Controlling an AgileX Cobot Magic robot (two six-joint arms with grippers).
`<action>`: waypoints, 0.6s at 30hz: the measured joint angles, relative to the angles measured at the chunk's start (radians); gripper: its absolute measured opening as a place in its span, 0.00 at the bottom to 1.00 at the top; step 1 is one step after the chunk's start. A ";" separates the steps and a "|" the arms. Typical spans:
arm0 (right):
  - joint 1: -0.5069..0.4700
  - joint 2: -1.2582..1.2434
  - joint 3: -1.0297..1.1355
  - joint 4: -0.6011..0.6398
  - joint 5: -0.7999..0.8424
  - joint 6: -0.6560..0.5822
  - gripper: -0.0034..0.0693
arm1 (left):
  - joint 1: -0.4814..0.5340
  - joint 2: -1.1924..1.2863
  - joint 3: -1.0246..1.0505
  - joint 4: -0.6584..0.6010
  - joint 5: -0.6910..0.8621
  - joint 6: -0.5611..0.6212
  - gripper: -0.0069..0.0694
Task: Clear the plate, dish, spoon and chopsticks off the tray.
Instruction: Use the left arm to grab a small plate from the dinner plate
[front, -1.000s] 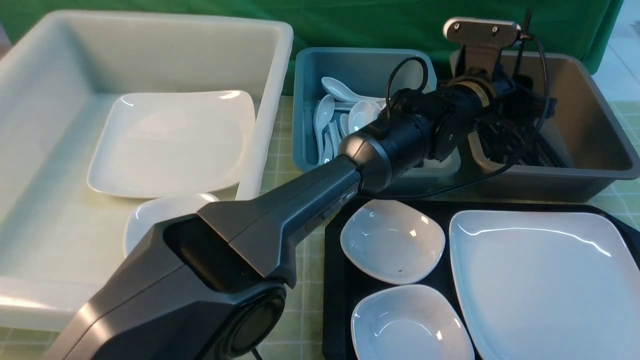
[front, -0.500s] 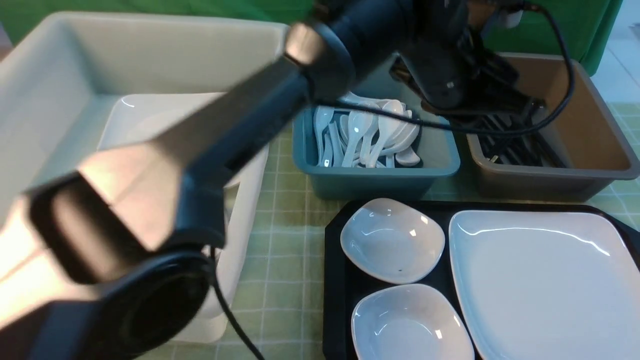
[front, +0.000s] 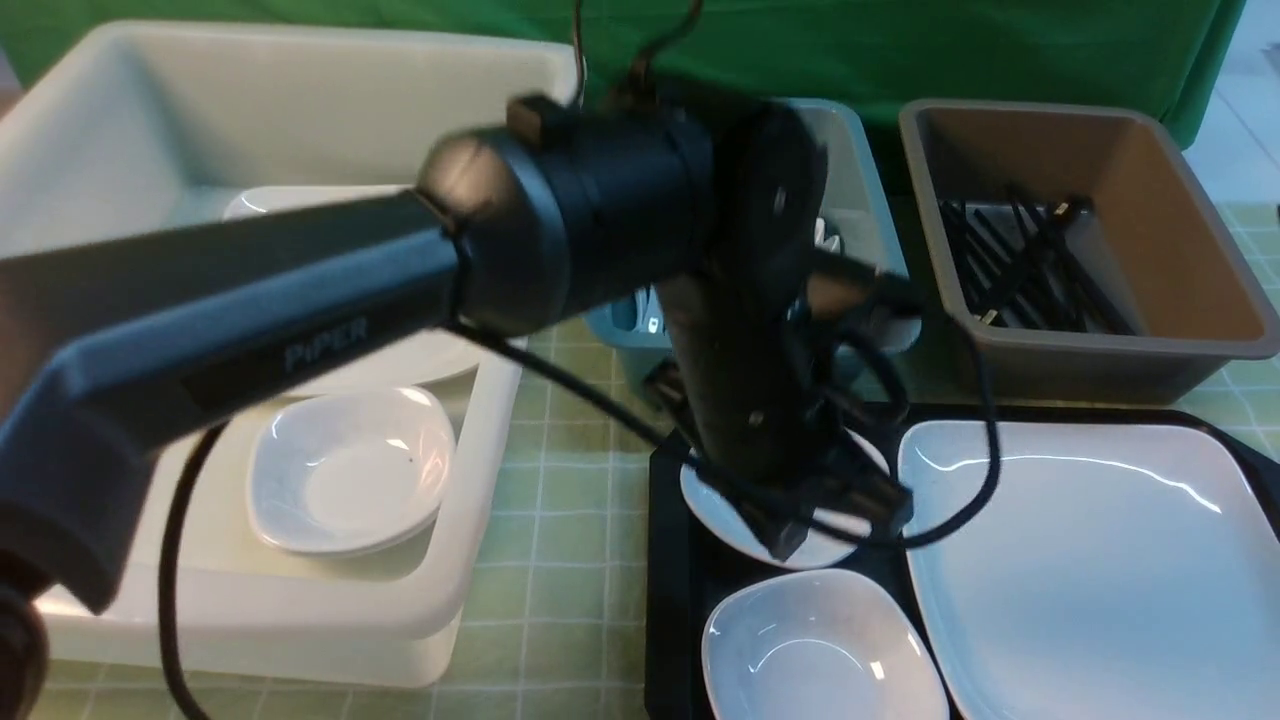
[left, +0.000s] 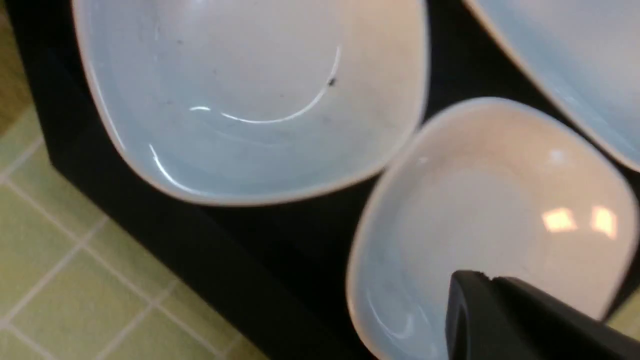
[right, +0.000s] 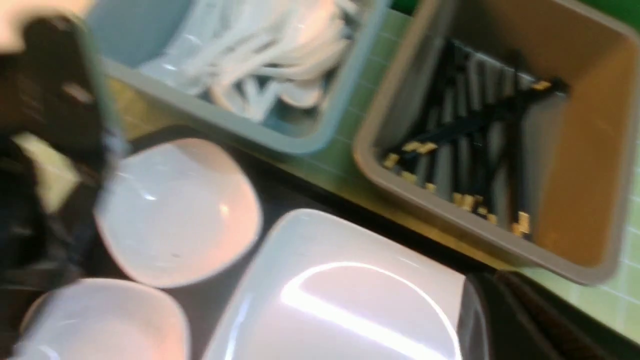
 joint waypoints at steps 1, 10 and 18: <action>0.000 0.000 0.002 0.030 0.000 -0.017 0.04 | -0.001 0.007 0.017 0.009 -0.036 0.022 0.21; 0.000 0.000 0.002 0.066 0.000 -0.038 0.04 | -0.002 0.097 0.027 0.071 -0.053 0.055 0.69; 0.000 0.000 0.002 0.069 0.012 -0.059 0.04 | -0.004 0.173 0.028 0.039 -0.047 0.059 0.75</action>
